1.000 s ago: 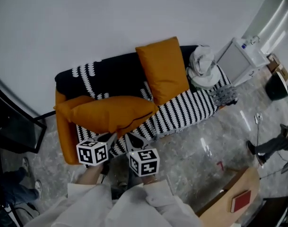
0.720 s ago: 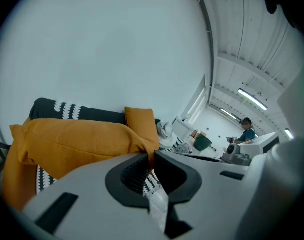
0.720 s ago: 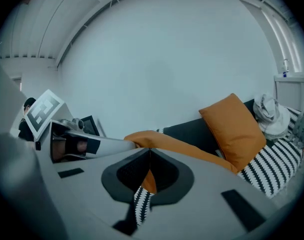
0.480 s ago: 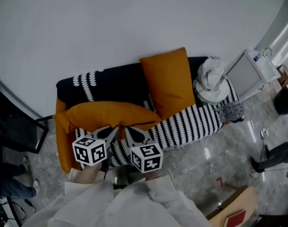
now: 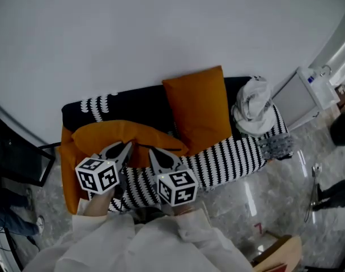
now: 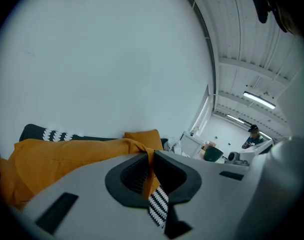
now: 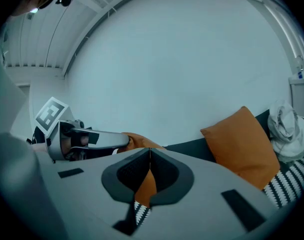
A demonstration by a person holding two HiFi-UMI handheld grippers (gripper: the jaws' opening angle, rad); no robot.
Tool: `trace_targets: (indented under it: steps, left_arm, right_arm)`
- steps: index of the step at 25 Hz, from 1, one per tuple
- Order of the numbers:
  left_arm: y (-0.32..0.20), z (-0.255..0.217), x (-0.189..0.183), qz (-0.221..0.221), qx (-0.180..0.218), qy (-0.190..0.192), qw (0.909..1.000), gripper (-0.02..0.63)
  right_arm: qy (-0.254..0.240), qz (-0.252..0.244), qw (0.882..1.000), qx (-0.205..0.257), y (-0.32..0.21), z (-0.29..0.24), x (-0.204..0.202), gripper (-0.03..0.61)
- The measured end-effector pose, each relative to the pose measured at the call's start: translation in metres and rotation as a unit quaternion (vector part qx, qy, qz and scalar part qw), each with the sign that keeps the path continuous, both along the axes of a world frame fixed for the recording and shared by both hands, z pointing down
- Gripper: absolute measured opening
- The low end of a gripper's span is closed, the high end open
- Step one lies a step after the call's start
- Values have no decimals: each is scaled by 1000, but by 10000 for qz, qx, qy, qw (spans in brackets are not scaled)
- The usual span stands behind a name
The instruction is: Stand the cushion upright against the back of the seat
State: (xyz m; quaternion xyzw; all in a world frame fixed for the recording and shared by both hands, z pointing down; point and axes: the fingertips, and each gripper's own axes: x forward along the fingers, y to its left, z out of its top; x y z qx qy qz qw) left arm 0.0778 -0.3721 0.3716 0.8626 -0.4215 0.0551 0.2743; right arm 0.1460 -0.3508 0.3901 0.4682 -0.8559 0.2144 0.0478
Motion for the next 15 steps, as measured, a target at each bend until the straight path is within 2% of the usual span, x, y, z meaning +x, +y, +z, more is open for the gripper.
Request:
trace_targets:
  steps: [5,15]
  left_arm:
    - [-24,-7,1,-109,-40,-19,9999,34]
    - [-47,-26,-10,-197,99,25,9998,34]
  right_arm:
    - [-112,-68,9999,15,-19,-14,5,12]
    - [-328,166,9992,143,-44,-31,13,12]
